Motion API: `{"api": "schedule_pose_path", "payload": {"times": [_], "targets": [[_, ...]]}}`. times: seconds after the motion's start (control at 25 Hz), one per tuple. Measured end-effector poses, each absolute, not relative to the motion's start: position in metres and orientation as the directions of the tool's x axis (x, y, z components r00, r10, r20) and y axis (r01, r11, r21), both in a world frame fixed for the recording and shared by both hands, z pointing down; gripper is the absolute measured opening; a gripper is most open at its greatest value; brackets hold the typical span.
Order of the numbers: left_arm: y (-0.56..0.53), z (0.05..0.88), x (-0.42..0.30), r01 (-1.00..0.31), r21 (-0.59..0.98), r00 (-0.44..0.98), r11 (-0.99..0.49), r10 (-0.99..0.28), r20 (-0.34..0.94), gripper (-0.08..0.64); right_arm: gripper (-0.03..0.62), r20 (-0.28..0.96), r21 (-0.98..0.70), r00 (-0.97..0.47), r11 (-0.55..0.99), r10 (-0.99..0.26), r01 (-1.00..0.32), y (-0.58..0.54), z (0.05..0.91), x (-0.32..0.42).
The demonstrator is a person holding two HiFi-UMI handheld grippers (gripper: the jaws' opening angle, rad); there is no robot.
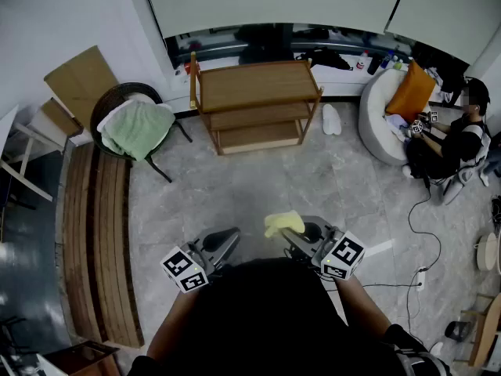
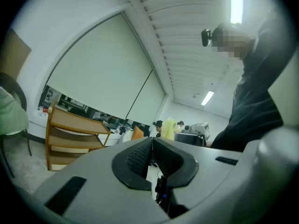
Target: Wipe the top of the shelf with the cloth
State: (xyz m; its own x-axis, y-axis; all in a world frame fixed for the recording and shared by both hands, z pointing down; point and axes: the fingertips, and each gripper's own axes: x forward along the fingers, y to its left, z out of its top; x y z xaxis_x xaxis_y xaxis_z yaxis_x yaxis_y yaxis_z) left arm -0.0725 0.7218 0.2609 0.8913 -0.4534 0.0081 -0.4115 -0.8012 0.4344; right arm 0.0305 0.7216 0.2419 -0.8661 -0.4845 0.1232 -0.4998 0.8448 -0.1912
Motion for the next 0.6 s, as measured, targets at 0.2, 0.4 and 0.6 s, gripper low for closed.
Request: {"api": "schedule_pose_path", "payload": {"times": [0.2, 0.4, 0.6], "targets": [[0.719, 0.262, -0.058, -0.369, 0.524, 0.884, -0.768, -0.464, -0.058, 0.011, 0.044, 0.090, -0.178, -0.817, 0.799, -0.569, -0.575, 0.709, 0.241, 0.051], [0.716, 0.264, -0.045, -0.382, 0.563, 0.864, -0.733, -0.500, -0.064, 0.012, 0.044, 0.108, -0.165, -0.850, 0.834, -0.515, -0.526, 0.713, 0.246, 0.068], [0.721, 0.266, -0.043, -0.430, 0.588, 0.833, -0.685, -0.553, -0.034, 0.011, 0.046, 0.115, -0.211, -0.841, 0.814, -0.529, -0.541, 0.704, 0.255, 0.092]]}}
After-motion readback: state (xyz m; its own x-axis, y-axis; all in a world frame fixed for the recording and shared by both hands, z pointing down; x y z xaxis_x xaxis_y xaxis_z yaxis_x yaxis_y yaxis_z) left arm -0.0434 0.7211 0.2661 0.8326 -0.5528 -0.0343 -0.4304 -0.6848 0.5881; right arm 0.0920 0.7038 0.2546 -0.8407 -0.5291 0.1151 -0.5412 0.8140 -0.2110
